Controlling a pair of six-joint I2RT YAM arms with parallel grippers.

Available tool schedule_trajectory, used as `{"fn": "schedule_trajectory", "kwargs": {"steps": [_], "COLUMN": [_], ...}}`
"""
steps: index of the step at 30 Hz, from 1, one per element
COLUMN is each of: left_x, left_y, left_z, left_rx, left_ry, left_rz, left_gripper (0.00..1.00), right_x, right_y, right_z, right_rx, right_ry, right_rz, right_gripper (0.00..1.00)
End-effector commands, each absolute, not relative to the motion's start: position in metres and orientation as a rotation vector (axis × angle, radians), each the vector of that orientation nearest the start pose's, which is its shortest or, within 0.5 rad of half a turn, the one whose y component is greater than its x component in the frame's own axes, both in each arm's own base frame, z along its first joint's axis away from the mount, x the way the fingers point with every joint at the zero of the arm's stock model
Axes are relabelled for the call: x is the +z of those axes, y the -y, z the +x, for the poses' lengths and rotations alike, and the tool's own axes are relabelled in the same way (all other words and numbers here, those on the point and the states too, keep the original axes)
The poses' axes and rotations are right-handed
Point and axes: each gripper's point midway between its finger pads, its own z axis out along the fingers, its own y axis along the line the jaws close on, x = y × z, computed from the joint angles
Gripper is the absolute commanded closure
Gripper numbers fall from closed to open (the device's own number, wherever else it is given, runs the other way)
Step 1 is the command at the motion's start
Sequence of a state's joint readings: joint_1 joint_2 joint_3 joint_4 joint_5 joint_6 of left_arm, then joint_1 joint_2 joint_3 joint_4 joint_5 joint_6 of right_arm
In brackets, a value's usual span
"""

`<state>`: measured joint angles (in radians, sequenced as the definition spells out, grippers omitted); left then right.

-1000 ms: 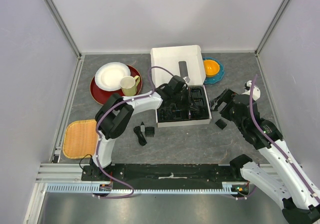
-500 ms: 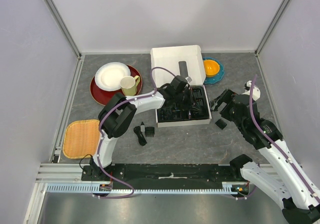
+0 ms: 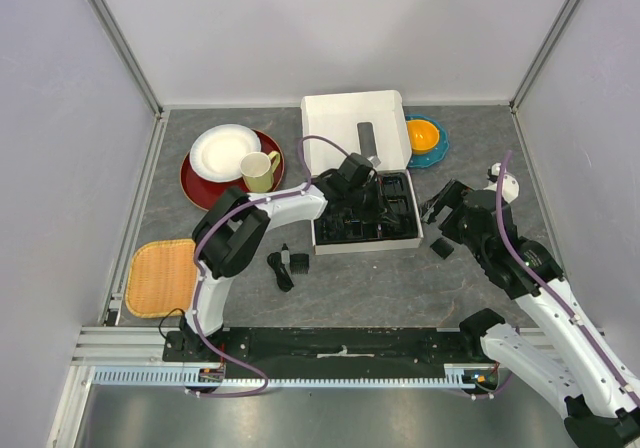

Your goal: Sort the hair-cutting tools

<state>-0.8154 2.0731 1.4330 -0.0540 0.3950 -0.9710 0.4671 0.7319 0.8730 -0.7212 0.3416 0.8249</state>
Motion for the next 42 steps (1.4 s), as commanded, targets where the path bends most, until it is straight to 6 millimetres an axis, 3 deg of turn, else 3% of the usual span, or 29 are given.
{"fn": "schedule_trajectory", "kwargs": {"steps": [1, 10, 18, 24, 25, 26, 29, 38, 42], "left_x": [0.095, 0.09, 0.099, 0.091, 0.085, 0.086, 0.087, 0.101, 0.113], "left_y": [0.462, 0.472, 0.488, 0.485, 0.482, 0.48, 0.473, 0.459, 0.449], "left_z": [0.29, 0.289, 0.295, 0.295, 0.293, 0.293, 0.294, 0.295, 0.301], "left_rx": [-1.304, -1.358, -1.461, -1.432, -1.395, -1.383, -1.331, -1.235, -1.174], "left_ry": [-2.604, -2.628, -2.581, -2.604, -2.632, -2.63, -2.63, -2.6, -2.559], "left_rz": [0.045, 0.063, 0.053, 0.034, 0.022, 0.031, 0.039, 0.088, 0.09], "left_gripper": [0.98, 0.98, 0.98, 0.98, 0.95, 0.84, 0.67, 0.59, 0.61], "right_x": [0.224, 0.22, 0.219, 0.214, 0.213, 0.212, 0.211, 0.201, 0.191], "right_y": [-0.084, -0.085, -0.084, -0.085, -0.084, -0.084, -0.085, -0.086, -0.094], "right_z": [0.238, 0.237, 0.236, 0.234, 0.235, 0.235, 0.235, 0.238, 0.242], "right_rx": [0.401, 0.401, 0.401, 0.394, 0.391, 0.386, 0.385, 0.341, 0.352], "right_ry": [-2.042, -2.055, -2.055, -2.072, -2.075, -2.078, -2.083, -2.135, -2.174], "right_rz": [0.59, 0.587, 0.587, 0.58, 0.583, 0.582, 0.578, 0.563, 0.536], "right_gripper": [0.05, 0.05, 0.05, 0.05, 0.05, 0.06, 0.05, 0.11, 0.28]}}
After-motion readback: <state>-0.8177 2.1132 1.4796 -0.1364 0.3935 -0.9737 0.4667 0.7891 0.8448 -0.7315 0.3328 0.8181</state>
